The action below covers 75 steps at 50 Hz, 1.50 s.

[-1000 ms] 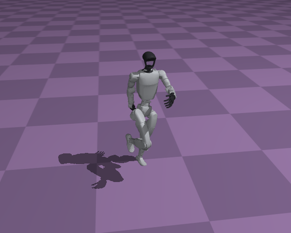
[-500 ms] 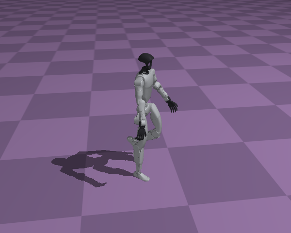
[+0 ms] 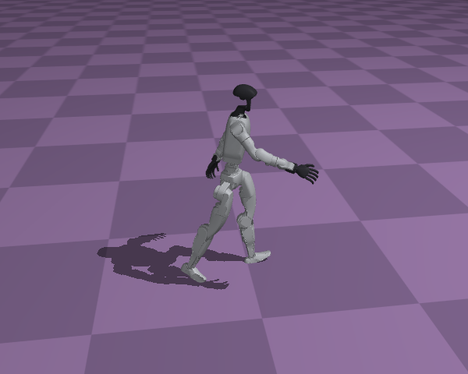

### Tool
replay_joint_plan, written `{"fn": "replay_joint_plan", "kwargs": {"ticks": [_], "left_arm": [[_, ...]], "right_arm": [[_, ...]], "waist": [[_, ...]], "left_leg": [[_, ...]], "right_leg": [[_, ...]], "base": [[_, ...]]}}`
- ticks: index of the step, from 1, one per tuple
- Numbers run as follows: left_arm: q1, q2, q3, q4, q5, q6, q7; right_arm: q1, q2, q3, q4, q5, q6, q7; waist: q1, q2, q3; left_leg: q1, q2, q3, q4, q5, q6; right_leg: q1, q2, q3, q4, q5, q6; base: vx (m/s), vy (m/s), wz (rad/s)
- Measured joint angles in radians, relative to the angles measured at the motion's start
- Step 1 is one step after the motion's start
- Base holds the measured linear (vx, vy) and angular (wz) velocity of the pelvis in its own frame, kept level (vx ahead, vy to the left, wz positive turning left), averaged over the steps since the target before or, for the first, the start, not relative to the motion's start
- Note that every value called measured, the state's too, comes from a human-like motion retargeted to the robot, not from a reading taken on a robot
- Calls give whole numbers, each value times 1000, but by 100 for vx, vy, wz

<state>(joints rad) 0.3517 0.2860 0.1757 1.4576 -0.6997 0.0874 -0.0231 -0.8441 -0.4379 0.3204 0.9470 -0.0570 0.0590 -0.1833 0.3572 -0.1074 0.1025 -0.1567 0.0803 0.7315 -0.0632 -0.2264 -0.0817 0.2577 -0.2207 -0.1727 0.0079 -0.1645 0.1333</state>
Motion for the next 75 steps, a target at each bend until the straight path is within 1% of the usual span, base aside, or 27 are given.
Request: {"fn": "replay_joint_plan", "kwargs": {"ticks": [4, 7, 10, 13, 16, 19, 22, 25, 29, 31, 33, 35, 38, 40, 42, 45, 48, 52, 57, 61, 62, 64, 65, 67, 69, 71, 75], "left_arm": [[-282, -20, -126, -21, 63, -14, -55], [-520, -36, -232, -51, 164, -11, -107], [-775, -47, -302, -108, 207, -9, -92], [-1002, -36, -336, -201, 194, -7, -54], [-1179, -1, -370, -315, 168, -27, -34], [-1315, 49, -407, -428, 123, -57, -32], [-1408, 100, -439, -521, 59, -88, -44], [-1456, 135, -461, -583, -2, -118, -59], [-1433, 137, -457, -629, -53, -147, -102], [-1380, 123, -439, -643, -70, -155, -119], [-1301, 107, -422, -652, -68, -168, -111], [-1190, 93, -428, -647, -27, -175, -104], [-955, 77, -474, -583, 75, -147, -94], [-771, 70, -512, -494, 183, -97, -83], [-591, 54, -517, -358, 319, -33, -88], [-336, 21, -428, -152, 493, 67, -72], [-109, 10, -293, -31, 575, 98, -45], [173, 18, -221, -25, 473, 50, -42], [406, 21, -278, -102, 366, 35, -203], [393, 18, -339, -138, 383, 60, -287], [364, 18, -348, -144, 367, 63, -280], [273, 17, -346, -149, 315, 60, -227], [220, 16, -335, -147, 297, 52, -193], [100, 16, -310, -131, 304, 24, -142], [-48, 19, -310, -99, 315, 5, -115], [-210, 28, -334, -67, 348, 6, -114], [-557, 51, -400, -46, 456, 33, -92]], "right_arm": [[285, 55, 54, 150, -105, 33, 122], [528, 113, 83, 301, -194, 37, 300], [754, 183, 95, 419, -252, 37, 431], [970, 238, 65, 460, -275, 45, 481], [1168, 270, 42, 446, -233, 46, 507], [1322, 286, 49, 408, -178, 44, 564], [1412, 289, 82, 379, -159, 43, 652], [1432, 285, 126, 366, -160, 45, 722], [1369, 271, 175, 365, -147, 44, 715], [1304, 260, 181, 372, -148, 42, 668], [1205, 251, 166, 398, -180, 43, 591], [1092, 250, 148, 433, -220, 44, 508], [907, 227, 145, 473, -222, 68, 419], [779, 194, 156, 483, -177, 94, 386], [642, 141, 157, 467, -102, 101, 333], [439, 57, 80, 400, -65, 102, 226], [236, -14, 8, 307, 17, 87, 157], [-9, -78, -3, 220, 179, 39, 104], [-226, -99, 39, 193, 276, 13, 111], [-310, -67, 47, 201, 268, 28, 109], [-317, -54, 46, 203, 254, 34, 96], [-303, -21, 37, 203, 189, 44, 41], [-284, -3, 26, 199, 143, 47, 4], [-201, 29, 25, 191, 46, 48, -48], [-90, 62, 55, 196, -49, 57, -51], [48, 97, 101, 218, -138, 72, 6], [360, 177, 180, 295, -228, 84, 228]], "waist": [[-102, 62, -6], [-198, 104, -36], [-311, 133, -62], [-417, 163, -46], [-509, 192, -23], [-586, 209, -2], [-643, 212, 14], [-671, 205, 15], [-662, 193, -29], [-658, 170, -49], [-659, 127, -28], [-620, 84, -1], [-496, 30, 17], [-421, -32, 10], [-393, -54, -55], [-309, -68, -50], [-189, -82, -17], [-52, -103, -5], [11, -136, -29], [-1, -170, -63], [3, -179, -65], [42, -170, -38], [71, -143, -15], [95, -70, 6], [87, -30, 12], [62, -8, 5], [-36, 20, -40]], "left_leg": [[81, -28, -133, -24, 39, -56], [122, -44, -284, -24, 15, -46], [138, -57, -446, -24, -12, -2], [193, -55, -572, -24, -34, 19], [257, -31, -660, -23, -53, 18], [314, -4, -722, -24, -65, 21], [364, 12, -767, -24, -73, 39], [397, 10, -797, -16, -83, 56], [401, -19, -816, 18, -113, 36], [421, -59, -843, 33, -121, 19], [493, -109, -890, 40, -114, 3], [567, -144, -914, 51, -73, -6], [583, -204, -855, 176, 44, 24], [444, -276, -757, 504, 53, 77], [121, -273, -647, 1029, -9, 129], [-158, -232, -534, 1563, -97, 179], [-362, -224, -474, 1876, -192, 174], [-603, -181, -439, 2020, -247, 152], [-740, -49, -400, 1799, -256, 216], [-658, -14, -326, 1241, -288, 269], [-592, -24, -299, 1030, -282, 260], [-380, -48, -246, 543, -203, 188], [-254, -46, -224, 309, -139, 137], [-94, -10, -215, 81, -18, 51], [-1, -2, -232, -11, 71, -1], [57, -4, -269, -24, 99, -22], [116, -8, -373, -6, 47, -13]], "right_leg": [[53, 23, -88, 152, 164, -67], [-79, 44, -66, 535, 235, -92], [-314, 77, -8, 1025, 189, -93], [-490, 79, -8, 1406, 121, -112], [-635, 79, -29, 1630, 55, -119], [-765, 92, -50, 1694, -22, -107], [-859, 82, -76, 1614, -83, -100], [-901, 44, -125, 1394, -110, -99], [-822, 17, -261, 801, -110, -95], [-706, 40, -312, 388, -37, -58], [-553, 58, -326, 41, 94, 11], [-455, 66, -300, -95, 196, 78], [-375, 62, -200, -95, 218, 107], [-325, 14, -132, -95, 185, 93], [-350, -9, -100, -90, 141, 52], [-314, -11, -22, -54, 69, 4], [-264, -3, 80, -42, 36, -25], [-213, -3, 181, -56, 16, -37], [-161, -27, 222, -61, -8, -44], [-145, -50, 228, -47, -24, -32], [-141, -56, 237, -40, -30, -20], [-101, -45, 279, -17, -48, 8], [-62, -19, 309, -3, -58, 16], [15, 50, 345, 39, -53, 10], [53, 85, 347, 109, 0, -4], [27, 110, 310, 269, 78, -29], [-258, 152, 181, 931, 96, -93]], "base": [[68, 41, 188], [69, 36, 242], [66, 22, 244], [66, 10, 201], [62, 1, 153], [58, -8, 117], [57, -14, 84], [57, -17, 53], [61, -21, 25], [71, -26, 45], [81, -28, 47], [82, -29, -30], [80, -31, -128], [75, -27, -127], [65, -17, -67], [69, -10, -127], [68, -3, -182], [65, 5, -149], [65, 13, -59], [67, 19, -14], [73, 24, -61], [79, 28, -126], [84, 33, -147], [84, 36, -91], [80, 39, 1], [77, 39, 62], [71, 33, 121]]}}
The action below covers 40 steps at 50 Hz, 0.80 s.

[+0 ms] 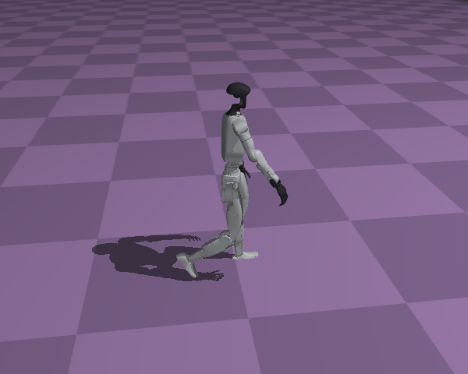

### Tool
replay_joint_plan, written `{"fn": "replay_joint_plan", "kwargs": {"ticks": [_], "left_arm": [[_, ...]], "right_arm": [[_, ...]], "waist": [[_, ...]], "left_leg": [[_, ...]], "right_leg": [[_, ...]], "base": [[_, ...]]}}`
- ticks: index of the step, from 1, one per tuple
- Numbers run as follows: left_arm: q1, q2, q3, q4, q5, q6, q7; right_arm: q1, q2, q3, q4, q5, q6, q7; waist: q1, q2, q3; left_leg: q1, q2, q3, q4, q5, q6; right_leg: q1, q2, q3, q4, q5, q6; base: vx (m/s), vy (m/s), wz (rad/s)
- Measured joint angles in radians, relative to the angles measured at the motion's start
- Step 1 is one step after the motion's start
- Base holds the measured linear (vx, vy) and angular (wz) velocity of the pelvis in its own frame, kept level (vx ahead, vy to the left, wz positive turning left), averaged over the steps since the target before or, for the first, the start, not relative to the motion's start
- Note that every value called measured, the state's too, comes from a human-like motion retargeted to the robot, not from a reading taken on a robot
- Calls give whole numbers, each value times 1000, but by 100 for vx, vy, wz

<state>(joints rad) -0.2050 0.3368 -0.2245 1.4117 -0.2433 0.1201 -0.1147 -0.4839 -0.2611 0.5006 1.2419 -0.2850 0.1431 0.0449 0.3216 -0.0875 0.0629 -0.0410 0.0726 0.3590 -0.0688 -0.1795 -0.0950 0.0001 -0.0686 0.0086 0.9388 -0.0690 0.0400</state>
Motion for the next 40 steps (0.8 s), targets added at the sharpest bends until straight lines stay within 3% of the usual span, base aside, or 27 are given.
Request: {"fn": "replay_joint_plan", "kwargs": {"ticks": [3, 6, 9, 12, 16, 20, 23, 25, 27, 30, 32, 35, 37, 40], "left_arm": [[-252, 11, -8, -51, -25, 7, 65], [-467, 32, -11, -143, -151, -7, 88], [-635, 72, -38, -251, -271, -35, 69], [-756, 127, -81, -352, -311, -68, 41], [-860, 178, -128, -449, -300, -109, 22], [-887, 167, -134, -523, -347, -148, -1], [-824, 124, -97, -587, -420, -165, -23], [-761, 102, -68, -630, -446, -181, -4], [-657, 86, -76, -647, -406, -185, -28], [-437, 65, -95, -617, -333, -164, -52], [-262, 38, -108, -528, -283, -128, -25], [-11, -47, -89, -288, -210, -53, 31], [114, -93, 0, -111, -149, 6, 77], [305, -118, 136, 49, -9, 60, 81]], "right_arm": [[228, 49, -28, 72, -12, 2, 121], [436, 57, -120, 132, 20, 3, 159], [619, 23, -216, 160, 98, -3, 137], [782, -28, -282, 162, 178, -15, 103], [948, -74, -312, 158, 249, -14, 96], [1031, -76, -310, 172, 302, 7, 132], [1021, -62, -331, 192, 336, 21, 155], [951, -51, -377, 215, 313, 38, 144], [871, -22, -394, 233, 296, 39, 128], [702, 11, -365, 244, 308, 42, 79], [573, 17, -310, 235, 330, 51, 34], [380, -1, -195, 183, 379, 37, -43], [228, -25, -175, 124, 331, 26, -94], [15, -68, -179, 17, 254, 2, -112]], "waist": [[-121, 39, -12], [-260, 97, -5], [-402, 145, 11], [-526, 175, 26], [-614, 196, 21], [-628, 210, -17], [-648, 191, -31], [-681, 138, 30], [-640, 90, 49], [-495, 60, 72], [-420, 16, 87], [-399, -46, 5], [-357, -46, 6], [-274, -49, 37]], "left_leg": [[22, 8, -103, 39, -60, 15], [70, 28, -202, 44, -90, 29], [136, 45, -280, 16, -104, 51], [205, 57, -334, -16, -113, 71], [259, 64, -370, -18, -132, 82], [269, 53, -386, 7, -160, 67], [301, 5, -437, 38, -186, 56], [404, -45, -492, 49, -197, 53], [467, -70, -486, 69, -174, 49], [490, -60, -358, 174, -71, 42], [409, -107, -276, 440, -45, 105], [11, -177, -182, 1109, -130, 249], [-179, -145, -131, 1450, -241, 289], [-385, -113, -84, 1807, -403, 305]], "right_leg": [[-228, 31, -82, 461, -86, -44], [-414, 50, -172, 760, -161, -48], [-563, 18, -254, 896, -209, -34], [-672, -27, -296, 879, -240, -7], [-751, -76, -310, 628, -258, 23], [-685, -139, -382, 81, -254, 21], [-446, -130, -438, -584, -93, 60], [-215, -135, -444, -960, 82, 137], [-143, -130, -403, -1026, 156, 220], [-102, -26, -299, -1026, 160, 222], [-35, -51, -233, -1026, 117, 222], [-36, -182, -186, -1026, 59, 196], [-19, -170, -137, -1024, 27, 142], [35, -151, -67, -1008, -23, 89]], "base": [[66, 21, 162], [65, 13, 161], [64, 6, 146], [64, -2, 117], [63, -10, 62], [64, -16, 28], [73, -24, 77], [83, -32, 91], [75, -52, -53], [68, -67, -198], [73, -21, -164], [64, 10, -42], [63, -7, -90], [66, -9, -118]]}}
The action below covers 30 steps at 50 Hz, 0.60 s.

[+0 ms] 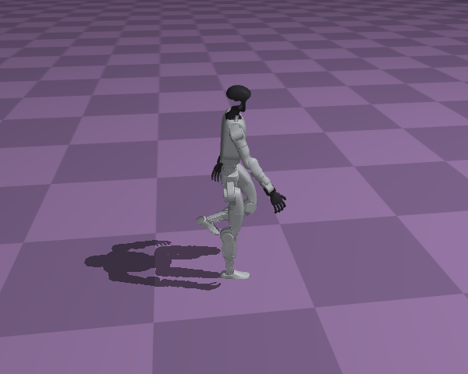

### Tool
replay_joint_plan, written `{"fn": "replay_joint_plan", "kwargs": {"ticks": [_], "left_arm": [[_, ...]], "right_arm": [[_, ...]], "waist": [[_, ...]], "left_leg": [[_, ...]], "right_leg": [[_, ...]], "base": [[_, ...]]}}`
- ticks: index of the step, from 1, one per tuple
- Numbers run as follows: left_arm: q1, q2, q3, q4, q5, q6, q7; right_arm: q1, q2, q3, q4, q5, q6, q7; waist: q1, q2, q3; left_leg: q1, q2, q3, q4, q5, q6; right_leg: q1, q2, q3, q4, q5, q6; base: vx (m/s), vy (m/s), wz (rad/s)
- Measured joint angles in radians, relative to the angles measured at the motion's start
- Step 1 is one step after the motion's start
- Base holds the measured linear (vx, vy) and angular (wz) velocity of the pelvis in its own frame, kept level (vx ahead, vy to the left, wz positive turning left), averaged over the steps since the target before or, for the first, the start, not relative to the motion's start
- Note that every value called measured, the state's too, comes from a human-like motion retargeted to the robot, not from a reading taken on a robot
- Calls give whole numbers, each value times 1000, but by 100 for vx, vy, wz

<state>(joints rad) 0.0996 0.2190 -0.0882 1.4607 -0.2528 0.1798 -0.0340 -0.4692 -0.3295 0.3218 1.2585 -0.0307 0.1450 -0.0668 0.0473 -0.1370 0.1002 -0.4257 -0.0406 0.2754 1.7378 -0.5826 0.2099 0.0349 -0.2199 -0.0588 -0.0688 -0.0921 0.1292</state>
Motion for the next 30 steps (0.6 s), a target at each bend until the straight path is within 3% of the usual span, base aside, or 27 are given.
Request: {"fn": "replay_joint_plan", "kwargs": {"ticks": [5, 8, 11, 13, 15, 18, 22, 25, 30], "left_arm": [[356, 46, -22, -67, 38, -71, -117], [510, 87, -84, -140, 13, -106, -200], [571, 98, -111, -150, -1, -89, -233], [566, 86, -115, -132, -29, -63, -229], [523, 61, -112, -107, -101, -37, -200], [419, 16, -70, -73, -166, -36, -158], [214, -26, -71, -33, -137, -78, -174], [10, -20, -126, -24, -63, -97, -181], [-441, 28, -146, -69, -70, -87, -12]], "right_arm": [[-306, -91, 55, -123, 54, -54, 0], [-446, -140, 105, -135, 105, -70, -17], [-552, -164, 134, -113, 143, -63, -26], [-598, -160, 135, -93, 164, -52, -24], [-624, -141, 117, -75, 175, -42, -25], [-572, -90, 38, -87, 137, -57, -65], [-354, -12, -13, -112, 75, -82, -79], [-115, 43, 3, -79, 8, -65, -33], [251, 128, 64, 84, -97, -13, 95]], "waist": [[145, -22, -5], [209, -46, -26], [242, -68, -52], [255, -84, -68], [280, -99, -61], [342, -10, -12], [298, 93, 3], [225, 135, -17], [70, 163, -48]], "left_leg": [[-319, 56, 51, 182, -50, -29], [-442, 84, 75, 58, 1, -29], [-466, 103, 118, -234, 49, -11], [-404, 97, 168, -543, 65, -9], [-251, 58, 235, -975, 99, -49], [87, 59, 301, -1589, 250, -199], [311, 87, 301, -1825, 401, -325], [394, 102, 235, -1825, 401, -353], [419, 95, 58, -1787, 323, -294]], "right_leg": [[52, 16, 78, 3, -49, -37], [75, 9, 102, 2, -69, -44], [85, -1, 116, 10, -88, -47], [86, -10, 128, 22, -101, -40], [99, -23, 158, 40, -118, -17], [208, 65, 244, 83, -141, -2], [304, 163, 267, 207, -39, -21], [197, 220, 158, 564, 60, -48], [-268, 191, -59, 1489, -115, -161]], "base": [[64, -2, -85], [64, 4, -43], [65, 9, -21], [69, 12, -37], [75, 16, -97], [85, 24, -150], [84, 30, -11], [78, 31, 99], [66, 20, 158]]}}
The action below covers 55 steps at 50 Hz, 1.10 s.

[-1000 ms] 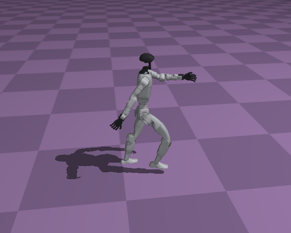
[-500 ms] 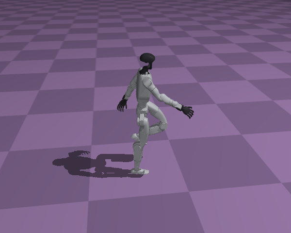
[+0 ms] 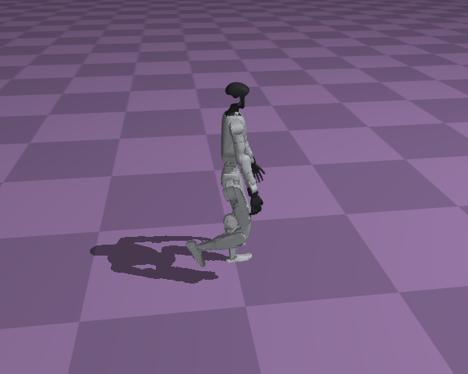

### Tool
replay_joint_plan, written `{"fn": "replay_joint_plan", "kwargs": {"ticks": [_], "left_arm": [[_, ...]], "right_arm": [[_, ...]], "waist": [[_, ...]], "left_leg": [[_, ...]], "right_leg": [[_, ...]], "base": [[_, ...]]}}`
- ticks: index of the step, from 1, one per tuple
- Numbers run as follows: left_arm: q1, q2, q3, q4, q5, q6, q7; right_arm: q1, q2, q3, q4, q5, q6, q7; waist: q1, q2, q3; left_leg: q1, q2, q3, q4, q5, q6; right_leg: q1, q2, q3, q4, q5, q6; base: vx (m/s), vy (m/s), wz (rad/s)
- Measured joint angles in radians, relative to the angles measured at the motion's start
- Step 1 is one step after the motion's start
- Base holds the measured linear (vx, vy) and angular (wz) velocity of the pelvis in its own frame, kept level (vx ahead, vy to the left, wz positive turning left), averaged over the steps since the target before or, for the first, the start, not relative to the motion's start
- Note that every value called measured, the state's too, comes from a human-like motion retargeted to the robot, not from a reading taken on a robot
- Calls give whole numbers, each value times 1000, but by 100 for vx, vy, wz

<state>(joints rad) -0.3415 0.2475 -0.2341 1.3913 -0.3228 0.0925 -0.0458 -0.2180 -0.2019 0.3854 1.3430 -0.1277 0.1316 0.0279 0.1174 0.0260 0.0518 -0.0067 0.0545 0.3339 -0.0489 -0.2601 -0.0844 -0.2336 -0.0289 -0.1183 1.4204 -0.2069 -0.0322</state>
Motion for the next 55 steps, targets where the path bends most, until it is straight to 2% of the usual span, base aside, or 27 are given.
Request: {"fn": "replay_joint_plan", "kwargs": {"ticks": [2, 5, 7, 10, 13, 15, 18, 20, 22, 23, 24, 25, 27, 28, 29, 32, 35, 37, 41, 45, 48, 50, 52, 53, 55], "left_arm": [[-177, 20, 26, -43, -66, 7, 34], [-402, 54, 36, -125, -173, 3, 27], [-513, 85, 5, -193, -219, -14, 7], [-632, 146, -72, -305, -239, -49, -24], [-705, 200, -138, -406, -231, -87, -60], [-736, 220, -163, -463, -241, -109, -89], [-729, 211, -160, -532, -296, -135, -147], [-692, 186, -135, -571, -340, -140, -174], [-640, 163, -104, -603, -376, -152, -141], [-610, 155, -105, -611, -366, -163, -127], [-566, 150, -111, -609, -336, -167, -125], [-517, 146, -120, -602, -297, -168, -130], [-388, 135, -143, -562, -222, -155, -125], [-313, 130, -156, -529, -177, -142, -117], [-228, 123, -167, -479, -125, -123, -110], [37, 75, -160, -274, -1, -57, -69], [236, 39, -30, -43, 77, 40, 1], [365, 36, 68, 50, 111, 74, 15], [661, 68, 142, 53, 93, 48, -23], [927, 111, 103, -44, 52, -8, -130], [1034, 118, 83, -66, 66, -3, -190], [1059, 104, 80, -57, 58, 21, -208], [1035, 76, 86, -36, -8, 50, -192], [1009, 59, 95, -24, -55, 60, -172], [942, 26, 133, 3, -104, 60, -133]], "right_arm": [[134, 20, -10, 52, -57, 7, 61], [329, 28, -33, 89, -106, 2, 138], [452, 18, -41, 85, -99, -6, 171], [618, -7, -34, 59, -60, -18, 217], [737, -29, -10, 35, -17, -23, 273], [785, -38, 8, 23, 8, -19, 314], [806, -38, 20, 18, 40, -13, 357], [786, -34, 9, 24, 51, -10, 361], [701, -30, -22, 47, 28, 3, 331], [648, -17, -33, 63, 2, 6, 309], [595, -2, -33, 75, -18, 7, 289], [541, 12, -28, 84, -35, 7, 270], [408, 18, 1, 97, -44, 15, 219], [339, 15, 22, 101, -42, 23, 195], [278, 8, 50, 97, -21, 28, 169], [92, -57, 101, 56, 51, 15, 45], [-145, -152, 17, -23, 55, -4, -64], [-295, -212, -39, -79, 101, -16, -86], [-557, -313, -55, -147, 245, -47, -122], [-753, -391, 20, -156, 309, -67, -151], [-837, -415, 60, -152, 310, -66, -151], [-865, -413, 67, -150, 320, -62, -140], [-862, -394, 50, -154, 338, -57, -129], [-847, -381, 32, -160, 341, -58, -132], [-782, -348, -32, -181, 325, -71, -149]], "waist": [[-72, 23, 14], [-188, 65, 36], [-269, 88, 49], [-373, 108, 60], [-425, 116, 43], [-436, 117, 20], [-429, 112, -30], [-427, 92, -52], [-441, 34, -1], [-426, -4, 24], [-381, -30, 35], [-322, -50, 39], [-205, -85, 59], [-156, -107, 70], [-131, -126, 54], [-145, -177, -40], [-86, -167, -2], [-31, -162, 22], [88, -172, 24], [190, -195, -3], [220, -214, -34], [226, -227, -57], [239, -246, -57], [257, -244, -44], [300, -182, -6]], "left_leg": [[24, 3, -74, 14, -24, 20], [81, 18, -175, 0, -38, 41], [129, 31, -230, -23, -39, 52], [190, 52, -291, -38, -48, 64], [227, 66, -317, -38, -62, 72], [237, 66, -322, -29, -75, 71], [235, 52, -332, 10, -108, 51], [256, 20, -358, 32, -123, 40], [360, -42, -411, 39, -117, 40], [413, -70, -424, 39, -104, 40], [442, -73, -400, 46, -79, 27], [459, -64, -358, 57, -49, 9], [447, -75, -279, 167, 30, 11], [412, -92, -244, 286, 50, 32], [304, -105, -220, 501, 35, 65], [-114, -185, -188, 1166, -16, 168], [-362, -169, -155, 1630, -126, 158], [-497, -147, -121, 1832, -195, 151], [-733, -36, -32, 2007, -257, 180], [-888, 67, 33, 1893, -234, 225], [-915, 86, 72, 1610, -189, 251], [-871, 77, 114, 1322, -172, 261], [-731, 26, 179, 899, -145, 233], [-623, -5, 209, 651, -113, 196], [-388, -17, 240, 227, -28, 99]], "right_leg": [[-140, -14, -53, 249, -75, -14], [-310, -39, -125, 472, -143, 2], [-392, -65, -159, 515, -173, 20], [-486, -92, -179, 461, -209, 46], [-540, -100, -174, 256, -219, 68], [-538, -117, -182, 40, -217, 73], [-426, -146, -248, -466, -185, 81], [-262, -142, -295, -926, -75, 111], [-13, -144, -314, -1369, 129, 188], [65, -154, -309, -1473, 211, 249], [90, -128, -282, -1508, 256, 279], [87, -85, -244, -1508, 283, 294], [121, -40, -173, -1508, 292, 294], [154, -44, -139, -1508, 278, 294], [168, -71, -120, -1508, 258, 294], [179, -224, -126, -1508, 199, 283], [245, -204, -79, -1506, 152, 198], [271, -190, -33, -1486, 119, 161], [304, -174, 46, -1481, 82, 120], [327, -175, 99, -1489, 58, 101], [334, -182, 116, -1482, 38, 94], [333, -191, 125, -1470, 25, 101], [344, -212, 147, -1455, 10, 129], [365, -214, 169, -1448, 2, 146], [450, -162, 223, -1427, -14, 163]], "base": [[64, 12, 171], [64, 6, 167], [65, -2, 155], [65, -10, 121], [65, -16, 60], [65, -18, 25], [68, -21, 25], [76, -25, 65], [85, -30, 77], [80, -48, -23], [73, -71, -125], [65, -86, -200], [66, -70, -208], [71, -29, -145], [72, 3, -75], [67, 30, 63], [65, -7, -62], [65, -9, -105], [63, -4, -100], [63, 4, -77], [64, 10, -38], [67, 14, -31], [73, 19, -73], [80, 23, -127], [86, 28, -144]]}}
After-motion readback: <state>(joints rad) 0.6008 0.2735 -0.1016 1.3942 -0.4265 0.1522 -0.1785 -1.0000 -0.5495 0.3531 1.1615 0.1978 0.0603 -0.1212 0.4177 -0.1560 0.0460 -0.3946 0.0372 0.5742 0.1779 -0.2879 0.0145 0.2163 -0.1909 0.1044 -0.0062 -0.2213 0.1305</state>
